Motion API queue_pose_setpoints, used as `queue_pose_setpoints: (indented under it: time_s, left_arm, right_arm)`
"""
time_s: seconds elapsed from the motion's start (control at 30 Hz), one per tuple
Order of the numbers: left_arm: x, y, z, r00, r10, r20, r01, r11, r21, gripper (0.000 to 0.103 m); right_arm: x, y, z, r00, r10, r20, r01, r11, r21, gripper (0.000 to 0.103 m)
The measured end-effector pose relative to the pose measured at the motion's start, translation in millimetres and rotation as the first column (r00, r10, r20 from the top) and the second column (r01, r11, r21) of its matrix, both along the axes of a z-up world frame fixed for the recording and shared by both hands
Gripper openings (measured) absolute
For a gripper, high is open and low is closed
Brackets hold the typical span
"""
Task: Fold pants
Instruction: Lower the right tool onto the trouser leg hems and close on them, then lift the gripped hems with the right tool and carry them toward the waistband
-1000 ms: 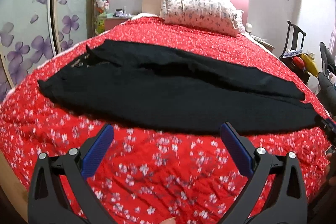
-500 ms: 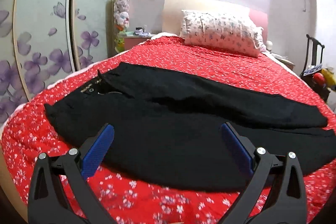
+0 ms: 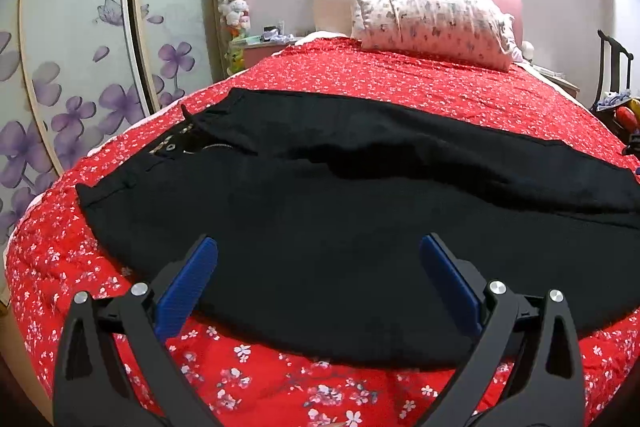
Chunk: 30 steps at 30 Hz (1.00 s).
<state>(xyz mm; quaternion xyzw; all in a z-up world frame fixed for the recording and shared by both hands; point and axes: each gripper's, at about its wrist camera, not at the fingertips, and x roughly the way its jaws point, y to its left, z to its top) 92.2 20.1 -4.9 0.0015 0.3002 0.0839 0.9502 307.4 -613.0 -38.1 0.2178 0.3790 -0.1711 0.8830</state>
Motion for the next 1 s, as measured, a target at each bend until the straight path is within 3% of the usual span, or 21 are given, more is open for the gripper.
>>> queue_pose_setpoints:
  time_s: [0.07, 0.13, 0.23, 0.33, 0.57, 0.73, 0.87, 1.0]
  left_arm:
    - [1, -4, -2, 1.000, -0.016, -0.008, 0.016, 1.000, 0.017, 0.101]
    - [6, -10, -6, 0.998, -0.038, -0.040, 0.040, 0.998, 0.038, 0.101]
    - [11, -16, -11, 0.995, -0.063, -0.079, 0.067, 0.996, 0.056, 0.101]
    - [8, -16, -11, 0.994, -0.086, -0.067, 0.089, 0.995, 0.043, 0.101]
    - [2, -12, -6, 0.995, -0.093, -0.031, 0.093, 0.996, 0.010, 0.101]
    - [-5, -8, 3, 0.997, -0.080, 0.019, 0.081, 0.996, -0.024, 0.101]
    - [-16, -5, 12, 0.995, -0.075, 0.069, 0.079, 0.996, -0.051, 0.101]
    - [-29, -2, 22, 0.991, -0.064, 0.117, 0.073, 0.994, -0.080, 0.101]
  right_arm:
    - [8, -7, -10, 1.000, 0.001, -0.022, -0.001, 1.000, 0.015, 0.075]
    - [13, -7, -19, 0.998, 0.015, -0.057, -0.015, 1.000, -0.001, 0.061]
    - [10, -1, -21, 0.998, 0.033, -0.058, -0.039, 0.994, -0.100, 0.039]
    - [0, -3, -15, 0.998, 0.063, -0.010, -0.064, 0.995, -0.072, 0.024]
    - [-66, 30, 46, 0.957, 0.209, 0.202, -0.178, 0.971, -0.160, 0.020]
    - [-137, 64, 73, 0.910, 0.311, 0.273, -0.263, 0.944, -0.201, 0.019]
    - [-201, 83, 68, 0.902, 0.335, 0.273, -0.309, 0.941, -0.137, 0.017]
    - [-233, 105, 38, 0.934, 0.322, 0.153, -0.310, 0.946, -0.100, 0.017]
